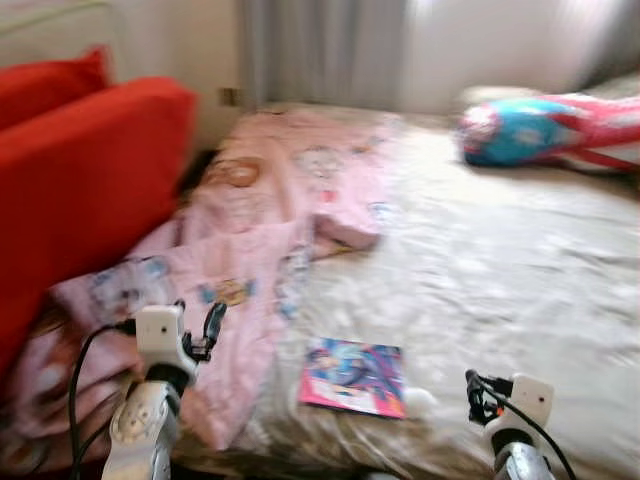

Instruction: Clean up the room

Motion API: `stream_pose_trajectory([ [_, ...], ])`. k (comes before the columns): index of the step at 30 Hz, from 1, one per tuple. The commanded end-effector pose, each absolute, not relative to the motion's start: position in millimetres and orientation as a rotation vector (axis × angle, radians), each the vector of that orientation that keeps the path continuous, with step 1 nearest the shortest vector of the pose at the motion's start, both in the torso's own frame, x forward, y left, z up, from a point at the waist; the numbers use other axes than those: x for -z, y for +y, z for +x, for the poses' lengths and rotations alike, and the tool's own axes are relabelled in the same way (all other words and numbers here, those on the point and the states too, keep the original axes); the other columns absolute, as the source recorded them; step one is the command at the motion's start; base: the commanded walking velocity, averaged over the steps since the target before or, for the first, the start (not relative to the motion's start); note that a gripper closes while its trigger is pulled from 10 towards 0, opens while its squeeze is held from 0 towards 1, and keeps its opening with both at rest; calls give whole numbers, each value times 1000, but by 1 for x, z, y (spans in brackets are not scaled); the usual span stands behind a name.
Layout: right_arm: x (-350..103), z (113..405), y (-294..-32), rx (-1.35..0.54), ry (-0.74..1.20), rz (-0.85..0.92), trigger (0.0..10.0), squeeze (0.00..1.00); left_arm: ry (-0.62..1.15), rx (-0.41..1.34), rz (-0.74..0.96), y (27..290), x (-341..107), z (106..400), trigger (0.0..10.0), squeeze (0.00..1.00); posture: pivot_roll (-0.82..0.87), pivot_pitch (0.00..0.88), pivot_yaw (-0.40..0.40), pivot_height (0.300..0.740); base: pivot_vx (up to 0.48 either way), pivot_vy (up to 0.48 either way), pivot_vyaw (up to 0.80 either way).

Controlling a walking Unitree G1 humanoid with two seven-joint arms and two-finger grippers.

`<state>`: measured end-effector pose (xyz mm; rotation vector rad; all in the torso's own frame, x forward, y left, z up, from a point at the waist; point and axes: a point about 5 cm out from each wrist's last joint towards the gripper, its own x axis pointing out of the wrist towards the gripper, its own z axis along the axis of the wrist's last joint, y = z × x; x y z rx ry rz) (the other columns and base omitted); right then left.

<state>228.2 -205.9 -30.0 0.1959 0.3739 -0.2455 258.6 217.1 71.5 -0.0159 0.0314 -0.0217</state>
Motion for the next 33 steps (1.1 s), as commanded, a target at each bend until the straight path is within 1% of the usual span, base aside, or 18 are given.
stream_pose_trajectory([
  [1,25,237,-199,218,357,199,10000,0,38,1,-19,223,-71,257,10000,0,37,9,-68,657,0,0,-663],
  [5,25,237,-198,209,347,210,10000,0,40,1,-19,223,-71,257,10000,0,37,9,-68,657,0,0,-475],
  [21,25,240,-192,118,359,199,10000,0,56,-2,-37,221,-68,256,10000,0,37,16,-69,657,0,0,0],
  [26,24,240,-192,122,351,206,10000,0,58,1,-40,220,-68,256,10000,0,37,16,-69,657,0,0,740],
  [33,23,241,-193,128,349,215,10000,0,58,3,-41,220,-68,257,10000,0,36,13,-68,657,36,0,0],
])
